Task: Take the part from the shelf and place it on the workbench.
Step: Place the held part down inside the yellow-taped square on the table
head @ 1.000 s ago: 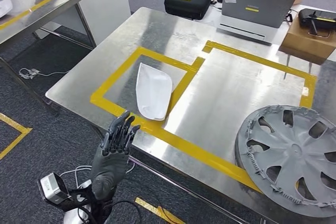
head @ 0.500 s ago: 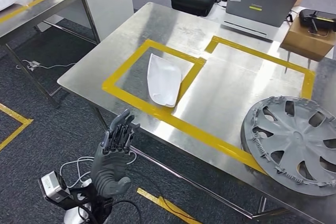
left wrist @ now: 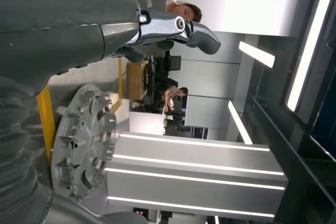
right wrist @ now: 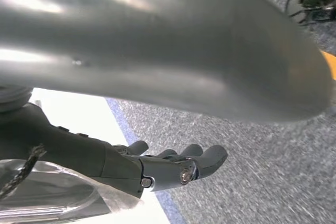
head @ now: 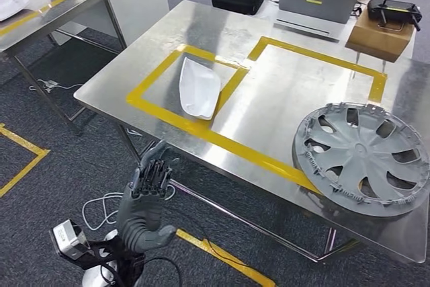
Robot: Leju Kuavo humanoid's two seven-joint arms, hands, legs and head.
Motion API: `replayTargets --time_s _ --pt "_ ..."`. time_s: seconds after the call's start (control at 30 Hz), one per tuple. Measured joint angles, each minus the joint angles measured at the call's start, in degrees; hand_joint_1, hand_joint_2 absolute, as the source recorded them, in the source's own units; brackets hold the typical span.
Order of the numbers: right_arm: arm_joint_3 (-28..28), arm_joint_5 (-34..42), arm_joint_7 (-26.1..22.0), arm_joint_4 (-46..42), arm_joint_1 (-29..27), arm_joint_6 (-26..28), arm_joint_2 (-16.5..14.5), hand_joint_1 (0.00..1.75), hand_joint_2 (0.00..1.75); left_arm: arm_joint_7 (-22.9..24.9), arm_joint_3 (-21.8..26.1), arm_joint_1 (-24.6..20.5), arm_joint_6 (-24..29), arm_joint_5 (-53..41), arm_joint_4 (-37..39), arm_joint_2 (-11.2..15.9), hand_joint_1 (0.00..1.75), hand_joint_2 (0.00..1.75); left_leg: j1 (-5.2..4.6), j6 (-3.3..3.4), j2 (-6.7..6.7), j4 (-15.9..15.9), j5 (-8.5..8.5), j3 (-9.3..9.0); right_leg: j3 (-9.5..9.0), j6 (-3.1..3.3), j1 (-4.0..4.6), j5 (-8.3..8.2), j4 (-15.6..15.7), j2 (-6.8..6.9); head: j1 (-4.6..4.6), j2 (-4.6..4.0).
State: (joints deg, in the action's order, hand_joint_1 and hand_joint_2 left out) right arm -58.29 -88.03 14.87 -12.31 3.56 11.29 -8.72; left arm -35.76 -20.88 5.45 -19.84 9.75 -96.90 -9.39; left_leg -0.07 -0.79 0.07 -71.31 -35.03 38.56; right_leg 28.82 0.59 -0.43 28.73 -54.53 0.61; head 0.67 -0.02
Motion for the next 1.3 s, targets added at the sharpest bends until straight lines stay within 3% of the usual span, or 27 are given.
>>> replayTargets --time_s 0.03,0.07,0.13,0.2,0.27,0.33,0.37,0.4,0.47,0.5,0.53,0.57,0.6,0.63,0.67,0.7,0.77,0.83,0.87,0.93,1.0,1.03,1.07,1.1,1.2,1.3 --pt "0.0 0.0 0.0 0.0 0.0 0.0 0.0 0.0 0.0 0.0 0.0 0.0 0.0 0.0 0.0 0.0 0.0 1.75 0.02 0.0 0.0 -2.0 -0.24 -0.18 0.76 0.01 0.11 -0.57 -0.2 0.04 0.01 0.0" --pt "0.0 0.0 -0.1 0.0 0.0 0.1 0.0 0.0 0.0 0.0 0.0 0.0 0.0 0.0 0.0 0.1 0.0 1.75 0.02 0.11 0.0 -2.0 0.66 -1.27 1.58 -0.01 0.22 -1.07 -0.5 0.06 -0.01 0.0" --pt "-0.1 0.0 -0.2 0.0 0.0 0.2 0.0 0.0 0.0 0.0 0.0 0.0 0.0 0.1 0.0 0.1 0.0 1.75 -0.06 0.73 -0.03 4.1 3.62 -6.17 3.02 -0.11 0.42 -1.89 -0.9 0.03 0.0 0.0" --pt "-0.1 0.0 -0.2 0.0 0.0 0.3 0.0 0.0 0.0 0.0 0.0 0.0 0.0 0.1 0.0 0.0 0.0 1.75 -0.3 1.52 -0.06 12.2 4.54 -11.33 3.98 -0.46 0.66 -2.56 -1.4 -0.06 0.03 0.0" --pt "-0.1 0.0 -0.3 0.0 0.0 0.4 -0.1 0.0 0.0 0.0 0.0 0.0 -0.1 0.2 0.0 0.0 0.0 1.75 -0.57 1.97 -0.07 15.7 4.19 -12.92 4.66 -1.1 0.71 -3.37 -1.7 -0.04 0.05 0.0" --pt "-0.2 0.0 -0.3 0.0 0.0 0.4 0.0 0.0 0.0 0.0 0.0 0.0 -0.1 0.3 0.0 -0.1 0.0 1.75 -0.5 2.49 0.06 16.2 4.87 -12.28 5.22 -1.83 0.62 -3.68 -1.8 -0.08 0.01 0.0" --pt "-0.3 0.0 -0.3 0.0 -0.1 0.4 0.0 0.0 0.0 0.0 0.0 0.0 -0.1 0.3 0.0 -0.1 0.0 1.75 -0.39 2.93 0.16 16.4 5.44 -11.79 5.81 -2.12 0.56 -2.61 -2.6 -0.2 0.09 0.0" --pt "-0.3 0.0 -0.3 0.0 -0.1 0.4 0.0 0.0 0.0 0.1 0.0 0.0 -0.1 0.3 0.0 -0.2 0.0 1.75 -0.27 3.3 0.27 16.5 6.12 -11.2 6.66 -2.39 0.49 -0.58 -4.5 -0.34 0.17 0.0" --pt "-0.4 0.0 -0.3 0.0 -0.1 0.4 0.0 0.0 0.0 0.1 0.0 0.1 -0.1 0.4 0.0 -0.3 0.0 1.75 -0.26 3.71 0.38 16.5 7.35 -9.64 8.95 -2.81 0.25 4.91 -11.1 -0.51 0.37 0.0" --pt "-0.4 0.0 -0.3 0.0 -0.2 0.4 0.0 0.0 0.0 0.1 0.0 0.1 -0.1 0.4 0.0 -0.4 0.0 1.31 -0.3 3.67 0.41 16.5 7.96 -8.79 9.81 -3.01 0.17 6.7 -14.8 -0.51 0.39 0.0" --pt "-0.4 0.0 -0.3 0.0 -0.2 0.4 0.0 0.0 0.0 0.1 0.0 0.1 -0.1 0.4 0.0 -0.4 0.0 0.87 -0.33 3.61 0.43 16.4 8.55 -7.9 10.04 -3.18 0.1 7.1 -17.2 -0.51 0.37 0.0" --pt "-0.4 0.0 -0.3 0.0 -0.2 0.4 0.0 0.0 0.0 0.1 0.0 0.1 -0.1 0.4 0.0 -0.4 0.0 0.44 -0.34 3.5 0.45 16.3 9.07 -7.04 9.38 -3.32 0.03 6.23 -18.0 -0.5 0.39 0.0" --pt "-0.4 0.0 -0.3 0.0 -0.2 0.4 0.0 0.0 0.0 0.1 0.0 0.1 -0.1 0.4 0.0 -0.4 0.0 0.0 -0.33 3.34 0.46 16.2 9.52 -6.28 7.6 -3.39 -0.06 4.4 -16.4 -0.5 0.38 0.0" --pt "-0.4 0.0 -0.3 0.0 -0.2 0.4 0.0 0.0 0.0 0.1 0.0 0.1 0.0 0.5 0.0 -0.4 0.0 0.0 -0.32 3.12 0.45 16.0 9.91 -5.62 4.9 -3.44 -0.17 2.61 -13.1 -0.48 0.38 0.0" --pt "-0.4 0.0 -0.3 0.0 -0.1 0.4 0.0 0.0 0.0 0.1 0.0 0.1 0.1 0.5 0.0 -0.4 0.0 0.0 -0.38 2.89 0.44 15.7 10.22 -5.05 1.56 -3.43 -0.25 1.83 -8.7 -0.48 0.42 0.0" --pt "-0.4 0.0 -0.3 0.0 0.0 0.4 0.0 0.0 0.0 0.1 0.0 0.1 0.3 0.5 0.0 -0.4 0.0 0.0 -0.47 2.62 0.44 15.4 10.51 -4.63 -1.39 -3.27 -0.27 1.9 -4.4 -0.52 0.42 0.0" --pt "-0.4 0.0 -0.3 0.0 0.0 0.7 0.0 0.0 0.0 0.1 0.0 0.1 0.7 0.5 0.0 -0.5 0.0 0.0 -0.62 2.02 0.45 14.9 11.08 -4.17 -4.11 -2.66 -0.15 3.24 0.3 -0.6 0.46 0.0" --pt "-0.4 -0.2 -0.8 0.0 -0.1 1.5 0.0 0.0 0.0 0.1 0.0 0.2 1.4 0.5 0.0 -0.7 0.0 0.0 -0.56 1.44 0.41 14.6 11.35 -3.98 -3.63 -1.65 -0.15 3.24 0.7 -0.51 0.5 0.0" --pt "-0.4 -0.3 -1.3 0.0 -0.1 1.9 0.0 0.0 0.0 0.1 0.0 0.2 1.7 0.4 0.0 -0.7 0.0 0.0 -0.49 1.12 0.34 13.9 10.61 -3.69 -3.48 -1.11 -0.19 3.0 0.7 -0.41 0.43 0.0" --pt "-0.4 -0.5 -3.3 0.0 -0.2 2.7 0.0 0.0 0.0 0.0 0.0 0.4 2.6 0.3 0.0 -0.7 0.0 0.0 -0.28 0.47 0.22 9.4 6.81 -2.12 -3.08 -0.18 -0.28 2.41 0.8 -0.15 0.19 0.0" --pt "-0.4 -0.5 -6.9 0.0 -0.4 2.2 0.0 0.0 0.0 0.0 0.4 0.9 4.3 0.9 0.0 -0.8 0.0 0.0 -0.1 0.02 0.2 1.6 2.34 0.34 -2.69 0.19 -0.15 2.0 0.6 -0.05 0.04 0.0" --pt "-0.4 -0.1 -8.3 0.0 -0.5 1.5 0.0 0.0 0.0 0.4 0.7 1.3 5.5 1.6 0.0 -0.9 0.0 0.0 -0.05 -0.04 0.19 -1.2 1.37 1.02 -2.56 0.22 -0.08 1.87 0.4 -0.05 0.04 0.0" --pt "-0.5 0.7 -8.8 0.0 -0.6 0.7 0.0 0.0 0.0 1.0 1.2 1.6 6.6 2.3 0.0 -1.0 0.0 0.0 -0.03 0.03 0.18 -1.9 1.68 0.82 -2.47 0.19 0.0 1.79 0.2 -0.09 0.03 0.0" --pt "-0.8 1.6 -8.6 0.0 -0.6 0.1 0.0 0.0 0.0 1.5 1.7 1.8 7.7 3.0 0.0 -1.1 0.0 0.0 -0.05 0.24 0.17 -0.5 3.08 -0.36 -2.42 0.16 0.1 1.76 0.0 -0.12 0.02 0.0" --pt "-1.7 3.0 -7.6 0.0 -0.6 -0.5 -0.1 0.0 0.0 2.4 2.7 1.9 10.0 3.1 -0.2 -1.6 0.0 0.0 -0.33 1.69 -0.04 9.8 7.99 -5.91 -2.18 -0.04 0.48 1.9 -0.4 -0.14 0.09 0.0" --pt "-1.9 3.0 -8.9 0.1 -0.6 -0.7 -0.3 0.0 0.0 2.3 3.0 2.0 11.5 1.9 -0.5 -1.8 0.0 0.0 -0.63 2.37 -0.07 13.1 8.43 -7.11 -1.69 -0.73 0.48 1.63 -0.5 -0.17 0.04 0.0"
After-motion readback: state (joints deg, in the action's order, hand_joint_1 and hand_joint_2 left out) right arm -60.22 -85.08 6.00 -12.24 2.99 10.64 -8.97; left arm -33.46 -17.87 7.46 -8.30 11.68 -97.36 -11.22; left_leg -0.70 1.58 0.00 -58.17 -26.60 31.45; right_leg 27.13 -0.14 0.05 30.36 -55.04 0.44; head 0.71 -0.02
